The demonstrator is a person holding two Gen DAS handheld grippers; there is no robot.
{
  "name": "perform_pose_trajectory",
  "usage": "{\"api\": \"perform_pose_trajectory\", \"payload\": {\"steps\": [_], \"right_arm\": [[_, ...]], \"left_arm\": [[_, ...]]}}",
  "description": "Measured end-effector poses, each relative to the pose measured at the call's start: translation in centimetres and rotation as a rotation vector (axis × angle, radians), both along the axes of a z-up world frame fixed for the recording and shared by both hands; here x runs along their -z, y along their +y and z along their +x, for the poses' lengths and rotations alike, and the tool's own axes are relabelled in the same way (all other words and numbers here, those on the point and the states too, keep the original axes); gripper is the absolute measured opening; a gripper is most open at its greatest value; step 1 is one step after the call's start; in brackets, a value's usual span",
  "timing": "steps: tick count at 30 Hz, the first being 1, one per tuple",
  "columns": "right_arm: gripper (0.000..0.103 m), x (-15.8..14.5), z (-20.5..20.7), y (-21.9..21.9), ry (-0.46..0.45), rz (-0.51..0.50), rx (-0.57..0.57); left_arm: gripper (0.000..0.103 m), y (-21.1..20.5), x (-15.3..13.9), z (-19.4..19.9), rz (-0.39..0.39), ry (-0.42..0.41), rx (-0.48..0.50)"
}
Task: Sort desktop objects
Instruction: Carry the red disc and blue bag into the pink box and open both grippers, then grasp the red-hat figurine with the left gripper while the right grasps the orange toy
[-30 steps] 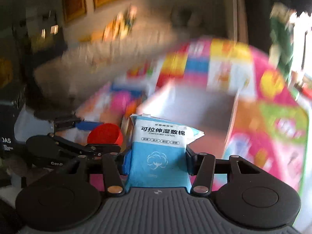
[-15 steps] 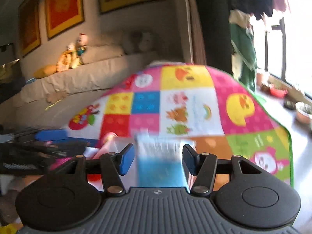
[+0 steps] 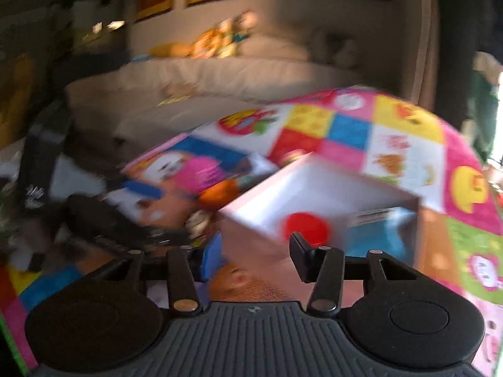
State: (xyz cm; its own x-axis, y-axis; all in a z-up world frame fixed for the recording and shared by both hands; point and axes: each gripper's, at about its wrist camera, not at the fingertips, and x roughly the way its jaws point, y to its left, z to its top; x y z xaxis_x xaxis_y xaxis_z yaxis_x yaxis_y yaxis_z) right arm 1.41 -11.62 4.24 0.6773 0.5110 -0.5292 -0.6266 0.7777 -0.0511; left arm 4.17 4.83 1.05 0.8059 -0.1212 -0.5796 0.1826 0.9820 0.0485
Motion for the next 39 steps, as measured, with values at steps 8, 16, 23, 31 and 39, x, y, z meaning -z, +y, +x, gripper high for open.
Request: {"api": "perform_pose_trajectory", "payload": {"steps": [8,16,23,31,39], "right_arm": [[0.040,2.0,2.0,-0.2,-0.001,-0.151,0.188],[0.041,-0.5,0.7,0.5,-0.085,-0.108,0.108],[0.041,1.5,-0.6,9.2,-0.316,-0.324,-0.067],[0.040,7.3,2.8,16.1,-0.357,-0.628,-0.080],[0.002,6.6,1.8,15.7,-0.342,-0.608,-0.107]], "left_arm": [[0.087,-2.1,0.7,1.8,0.003,0.006,-0.008],[0.069,-1.3,0.6,0.6,-0.015,0.006,-0.031],[0.072,1.7,0.5,-5.8,0.057,0.015,-0.107],[0.090,4.5,0.1,-7.9,-0.045,0.007,-0.145],[0.094,4.2,0.3,-7.8,-0.066,0.018,-0.141]]}}
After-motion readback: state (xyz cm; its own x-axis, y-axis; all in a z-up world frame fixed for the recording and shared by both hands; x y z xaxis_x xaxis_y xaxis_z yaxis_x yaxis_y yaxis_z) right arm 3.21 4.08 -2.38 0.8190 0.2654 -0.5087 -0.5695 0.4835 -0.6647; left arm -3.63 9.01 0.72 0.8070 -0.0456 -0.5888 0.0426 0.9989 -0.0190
